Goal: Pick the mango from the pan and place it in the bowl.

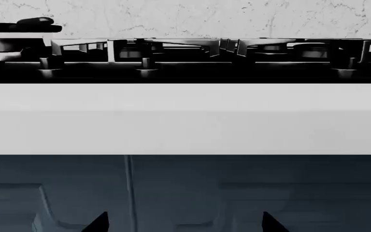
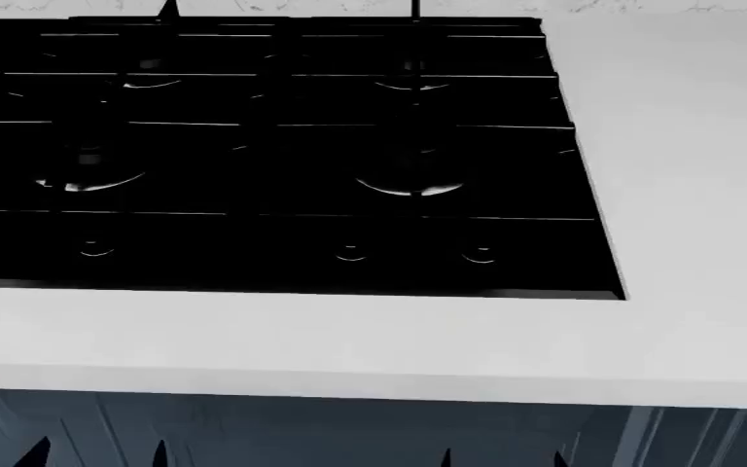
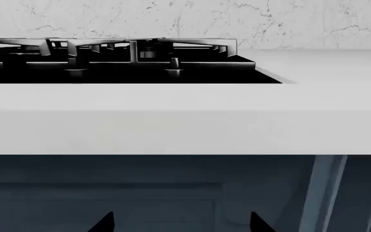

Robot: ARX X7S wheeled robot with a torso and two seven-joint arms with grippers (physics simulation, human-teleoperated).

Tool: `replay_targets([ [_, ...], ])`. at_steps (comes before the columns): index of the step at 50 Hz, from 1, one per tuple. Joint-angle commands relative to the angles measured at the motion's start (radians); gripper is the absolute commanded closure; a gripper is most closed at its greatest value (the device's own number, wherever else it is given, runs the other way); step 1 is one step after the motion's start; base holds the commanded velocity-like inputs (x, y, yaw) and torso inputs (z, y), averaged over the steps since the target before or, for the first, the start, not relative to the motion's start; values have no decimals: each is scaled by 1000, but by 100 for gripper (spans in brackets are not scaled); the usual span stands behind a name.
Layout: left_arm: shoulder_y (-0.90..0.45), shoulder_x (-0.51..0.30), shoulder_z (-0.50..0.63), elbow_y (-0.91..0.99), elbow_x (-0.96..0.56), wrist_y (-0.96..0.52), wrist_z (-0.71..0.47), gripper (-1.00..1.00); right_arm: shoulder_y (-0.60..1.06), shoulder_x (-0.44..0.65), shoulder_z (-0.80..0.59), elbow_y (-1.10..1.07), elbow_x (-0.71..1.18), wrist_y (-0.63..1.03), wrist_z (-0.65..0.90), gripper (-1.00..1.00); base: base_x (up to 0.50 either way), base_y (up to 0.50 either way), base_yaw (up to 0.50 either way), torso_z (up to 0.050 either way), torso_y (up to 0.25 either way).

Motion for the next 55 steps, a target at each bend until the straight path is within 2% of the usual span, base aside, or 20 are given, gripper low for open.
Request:
replay_targets([
  [1,-9,-40,48,-22,-41,16,-48,-100,7,42,-53,22,9,-18,52,-100,0,0,0,0,0],
  [22,11,-78,91,15,-90,12,-65,-100,-3,75,-92,-8,73,4,94,-100,0,0,0,0,0],
  [23,16,-75,77,30,-163,7,-29,-100,-3,76,-93,-8,75,3,95,-100,0,0,0,0,0],
  [25,16,-80,81,23,-120,19,-62,-100,-4,79,-96,-11,76,4,98,-100,0,0,0,0,0],
  [32,26,-91,95,55,-109,7,-83,-100,-9,90,-94,-9,91,6,108,-100,0,0,0,0,0],
  [34,32,-99,87,133,-118,-33,-98,-100,-16,98,-89,-89,108,71,116,-100,0,0,0,0,0],
  [35,33,-105,89,128,-90,-3,-112,-100,-11,112,-89,-175,120,137,114,-100,0,0,0,0,0],
  [38,-31,-154,70,496,-20,-339,-176,-100,96,167,-88,-530,144,434,125,-100,0,0,0,0,0],
  [39,-58,-164,60,573,1,-409,-190,-100,138,176,-85,-600,162,519,127,-100,0,0,0,0,0],
  [41,-119,-179,25,697,-62,-542,-152,-100,221,195,-90,-740,169,672,139,-100,0,0,0,0,0],
  [43,-187,-222,68,781,-3,-664,-158,-100,309,205,-98,-830,182,807,147,-100,0,0,0,0,0],
  [47,-345,-252,71,932,-33,-900,-120,-100,556,198,-78,-1009,265,1169,164,-100,0,0,0,0,0],
  [48,-393,-269,79,959,-19,-965,-124,-100,636,178,-41,-1045,312,1277,159,-100,0,0,0,0,0],
  [49,-483,-274,80,1010,-26,-1094,-113,-100,703,182,-17,-1047,382,1344,197,-100,0,0,0,0,0],
  [50,-495,-257,42,1016,-52,-1108,-91,-100,774,182,24,-1047,476,1413,239,-100,0,0,0,0,0],
  [52,-609,-251,9,1046,-105,-1242,-66,-100,908,160,120,-1046,635,1557,310,-100,0,0,0,0,0],
  [55,-735,-294,14,1046,-169,-1345,-99,-100,1030,197,163,-949,798,1569,435,-100,0,0,0,0,0],
])
